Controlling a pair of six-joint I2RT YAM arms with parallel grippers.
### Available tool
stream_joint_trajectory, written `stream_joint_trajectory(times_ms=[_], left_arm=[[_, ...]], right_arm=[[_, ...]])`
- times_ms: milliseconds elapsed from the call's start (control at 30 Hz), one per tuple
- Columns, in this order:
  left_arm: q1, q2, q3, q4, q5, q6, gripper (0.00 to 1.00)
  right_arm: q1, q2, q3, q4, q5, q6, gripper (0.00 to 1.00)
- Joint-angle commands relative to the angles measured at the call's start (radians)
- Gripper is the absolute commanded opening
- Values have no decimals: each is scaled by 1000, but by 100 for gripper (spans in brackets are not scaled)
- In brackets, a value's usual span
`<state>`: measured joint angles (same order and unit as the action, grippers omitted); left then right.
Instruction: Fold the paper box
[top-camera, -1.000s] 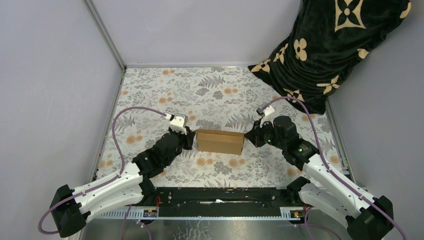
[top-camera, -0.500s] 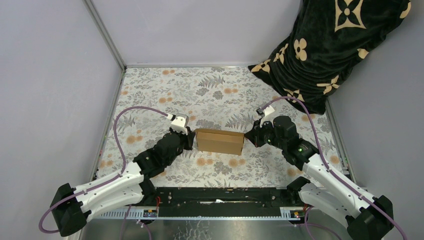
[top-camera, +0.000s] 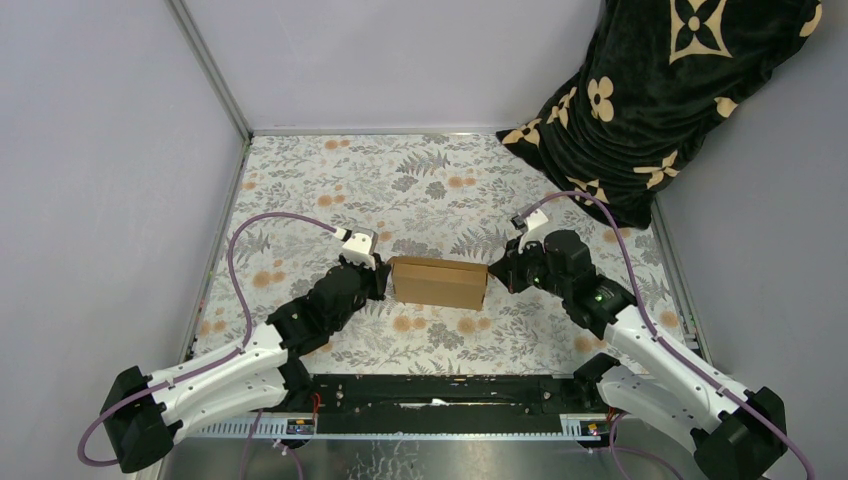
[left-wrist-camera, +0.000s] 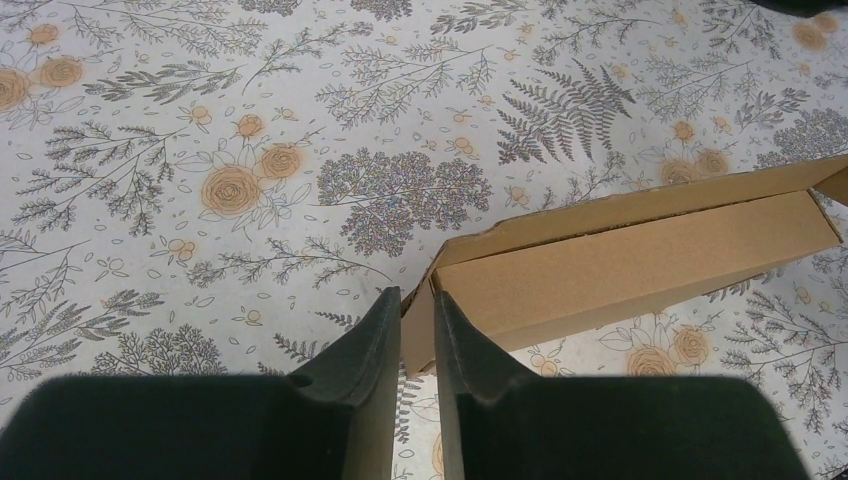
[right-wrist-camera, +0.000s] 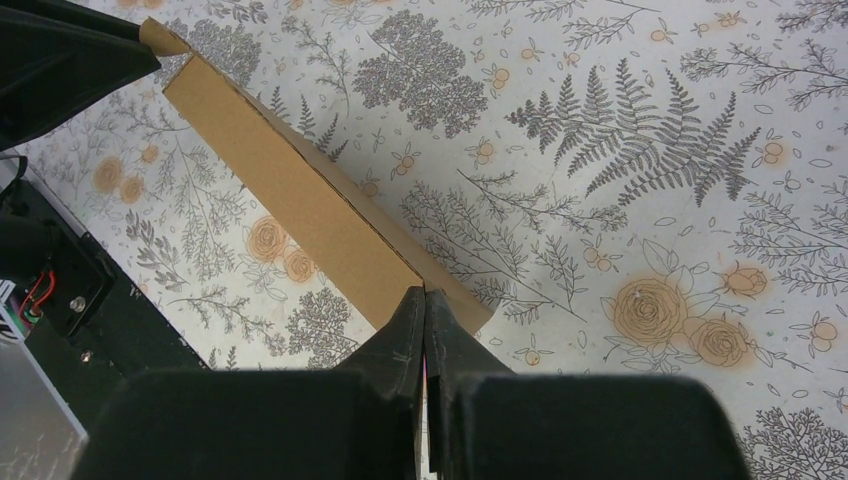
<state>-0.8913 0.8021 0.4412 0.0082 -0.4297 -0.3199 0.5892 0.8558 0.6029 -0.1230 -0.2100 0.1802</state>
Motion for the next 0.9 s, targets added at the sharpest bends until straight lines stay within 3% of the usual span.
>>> stream_joint_trajectory(times_ms=[0,867], left_arm=[[-7,-16,15,38,9,3,24],[-9,-26,-15,56,71,-53,22]], right_arm=[[20,9,45,-14,39,4,0],[112,58,82,-84,248,21,0]])
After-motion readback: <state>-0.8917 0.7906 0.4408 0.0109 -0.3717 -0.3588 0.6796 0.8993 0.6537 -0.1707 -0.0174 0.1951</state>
